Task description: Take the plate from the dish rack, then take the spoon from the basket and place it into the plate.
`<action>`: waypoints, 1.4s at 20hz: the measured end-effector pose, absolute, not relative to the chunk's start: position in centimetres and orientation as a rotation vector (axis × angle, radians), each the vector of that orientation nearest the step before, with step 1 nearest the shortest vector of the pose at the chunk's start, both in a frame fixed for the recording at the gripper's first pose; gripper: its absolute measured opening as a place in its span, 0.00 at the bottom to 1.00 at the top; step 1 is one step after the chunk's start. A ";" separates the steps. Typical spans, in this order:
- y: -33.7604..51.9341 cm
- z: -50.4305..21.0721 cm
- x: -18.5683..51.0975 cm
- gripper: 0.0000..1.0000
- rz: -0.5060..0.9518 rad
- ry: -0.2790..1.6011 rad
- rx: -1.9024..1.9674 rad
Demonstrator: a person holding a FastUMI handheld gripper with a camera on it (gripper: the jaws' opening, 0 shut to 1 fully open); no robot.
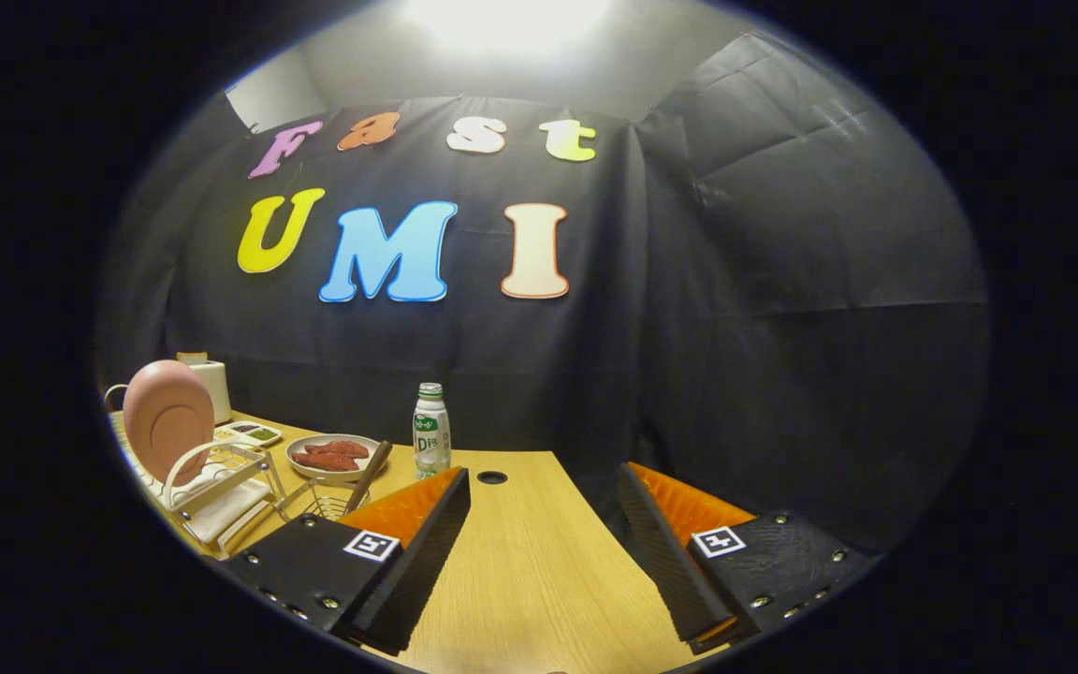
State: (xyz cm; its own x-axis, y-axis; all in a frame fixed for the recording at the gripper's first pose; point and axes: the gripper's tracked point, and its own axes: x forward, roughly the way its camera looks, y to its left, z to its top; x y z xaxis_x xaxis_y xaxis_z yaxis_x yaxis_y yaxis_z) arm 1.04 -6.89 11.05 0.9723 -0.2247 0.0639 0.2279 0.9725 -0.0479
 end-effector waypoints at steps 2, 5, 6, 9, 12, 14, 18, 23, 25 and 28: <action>-5.9 12.2 -1.3 0.98 -0.243 -0.032 -0.057; -2.6 14.7 -3.9 0.98 -0.222 -0.016 -0.024; -1.3 15.5 -4.4 0.98 -0.210 -0.009 -0.023; 4.1 18.0 -4.9 0.98 -0.113 0.010 -0.003; 10.0 20.3 -4.3 0.98 0.013 0.024 0.013; 13.8 21.8 -3.4 0.98 0.101 0.028 0.019; 19.7 22.5 -1.0 0.98 0.256 0.077 0.024; 24.9 21.2 2.3 0.98 0.391 0.199 0.046; 26.3 19.7 4.0 0.96 0.417 0.281 0.046; 27.9 17.4 6.3 0.91 0.441 0.403 0.051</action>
State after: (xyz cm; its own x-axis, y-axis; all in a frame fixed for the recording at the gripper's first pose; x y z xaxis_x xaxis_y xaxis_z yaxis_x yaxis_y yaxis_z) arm 6.28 27.87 17.41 0.8268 0.4254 -0.3681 -0.4052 0.9042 0.1347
